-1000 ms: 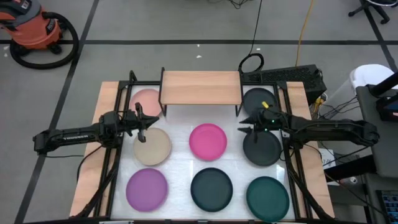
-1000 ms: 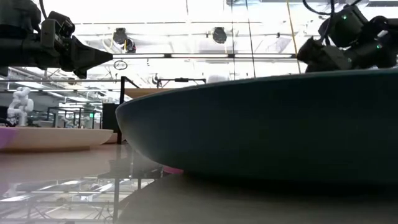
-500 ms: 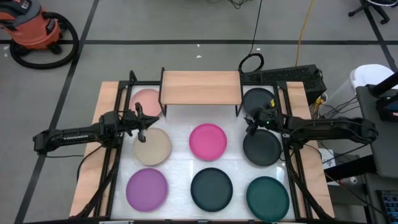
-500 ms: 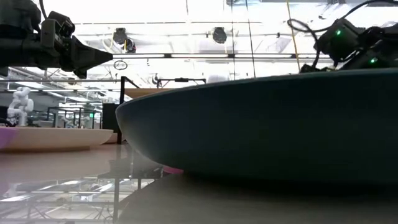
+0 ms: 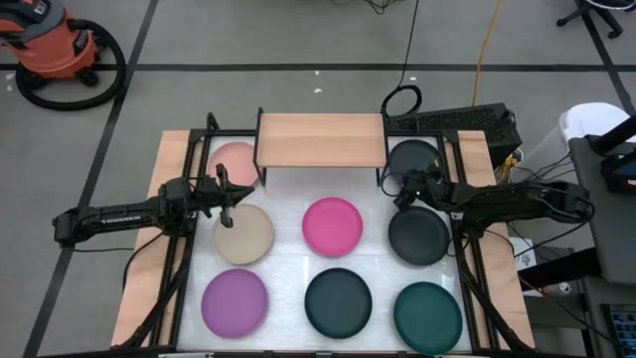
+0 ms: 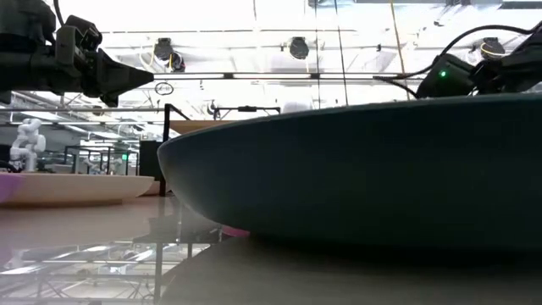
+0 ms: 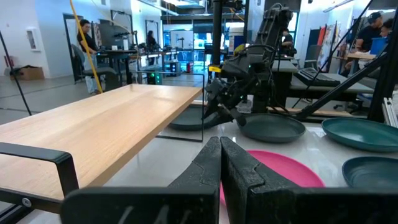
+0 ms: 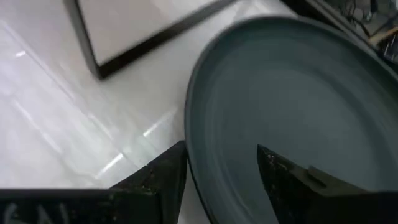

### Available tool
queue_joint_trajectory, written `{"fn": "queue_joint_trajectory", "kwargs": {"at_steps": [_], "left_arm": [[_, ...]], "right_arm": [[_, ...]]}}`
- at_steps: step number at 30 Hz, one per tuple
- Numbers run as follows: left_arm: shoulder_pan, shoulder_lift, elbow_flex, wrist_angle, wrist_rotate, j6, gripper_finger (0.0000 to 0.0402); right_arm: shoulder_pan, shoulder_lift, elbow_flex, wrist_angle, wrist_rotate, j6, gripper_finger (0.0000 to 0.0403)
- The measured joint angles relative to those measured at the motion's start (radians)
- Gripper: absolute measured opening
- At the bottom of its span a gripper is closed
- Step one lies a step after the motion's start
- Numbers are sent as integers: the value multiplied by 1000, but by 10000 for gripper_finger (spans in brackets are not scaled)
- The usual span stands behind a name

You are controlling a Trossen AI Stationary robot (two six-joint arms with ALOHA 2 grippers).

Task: Place and stack plates onto a shelf
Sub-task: Put the top black plate on the shelf

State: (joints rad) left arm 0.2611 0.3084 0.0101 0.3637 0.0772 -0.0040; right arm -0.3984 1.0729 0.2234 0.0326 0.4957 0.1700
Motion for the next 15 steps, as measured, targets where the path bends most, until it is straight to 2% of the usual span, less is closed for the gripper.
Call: {"fn": "queue_joint_trajectory", "kwargs": {"at_steps": [6,10,15], "left_arm": [[0,0,0,0,0,0,4],[0,0,0,0,0,0,4],[0,0,0,0,0,0,4]], "right_arm": [[-12,60,2,10,-9,17,135],[-13,64,3,22,-63,39,87],[-12,24,2,29,-82,55,16]]}}
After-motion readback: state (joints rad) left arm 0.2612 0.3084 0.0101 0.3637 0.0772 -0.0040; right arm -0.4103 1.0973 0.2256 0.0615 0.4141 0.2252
